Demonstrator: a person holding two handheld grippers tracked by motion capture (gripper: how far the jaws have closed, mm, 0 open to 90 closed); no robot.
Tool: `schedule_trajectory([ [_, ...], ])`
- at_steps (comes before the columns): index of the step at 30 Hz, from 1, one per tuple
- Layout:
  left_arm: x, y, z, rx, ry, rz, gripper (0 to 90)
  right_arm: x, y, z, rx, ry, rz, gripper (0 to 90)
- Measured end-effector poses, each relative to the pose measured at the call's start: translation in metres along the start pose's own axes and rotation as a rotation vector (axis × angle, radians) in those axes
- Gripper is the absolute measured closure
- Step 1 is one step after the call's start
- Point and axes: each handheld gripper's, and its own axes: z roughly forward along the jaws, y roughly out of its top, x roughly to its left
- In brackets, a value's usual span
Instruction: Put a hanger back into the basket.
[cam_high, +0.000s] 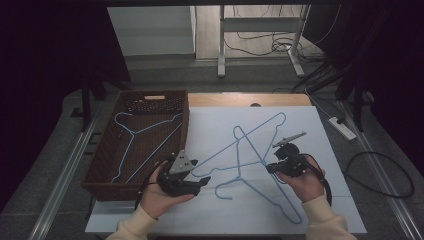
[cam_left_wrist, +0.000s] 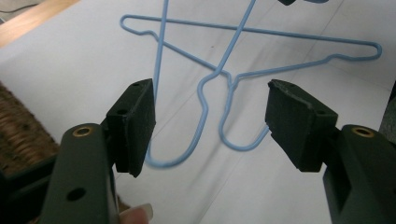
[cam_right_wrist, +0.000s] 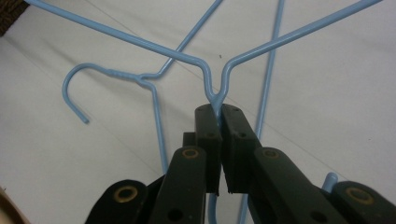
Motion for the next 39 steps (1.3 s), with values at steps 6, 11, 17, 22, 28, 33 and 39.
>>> schedule_trajectory([
  [6,-0.010,0.015,0.021,0.048,-0.002,0.004,33.7,0.003,-0.005,0.000,0.009,0.003,-0.010,86.8],
  [11,-0.016,0.024,0.041,0.082,-0.018,0.026,33.4,0.005,-0.009,0.002,0.018,0.005,-0.017,86.8],
  [17,-0.028,0.031,0.066,0.144,-0.004,0.084,32.9,0.008,-0.011,0.002,0.026,0.007,-0.030,86.8],
  [22,-0.035,0.034,0.087,0.202,0.021,0.146,38.8,0.012,-0.011,0.002,0.031,0.005,-0.043,86.8],
  [28,-0.039,0.033,0.098,0.247,0.028,0.192,52.4,0.013,-0.011,0.001,0.032,0.008,-0.046,86.8],
  [33,-0.043,0.032,0.100,0.266,0.031,0.225,77.7,0.013,-0.011,0.001,0.038,0.008,-0.053,86.7],
  [39,-0.045,0.031,0.098,0.281,0.006,0.279,84.7,0.013,-0.011,0.003,0.041,0.010,-0.064,86.2],
])
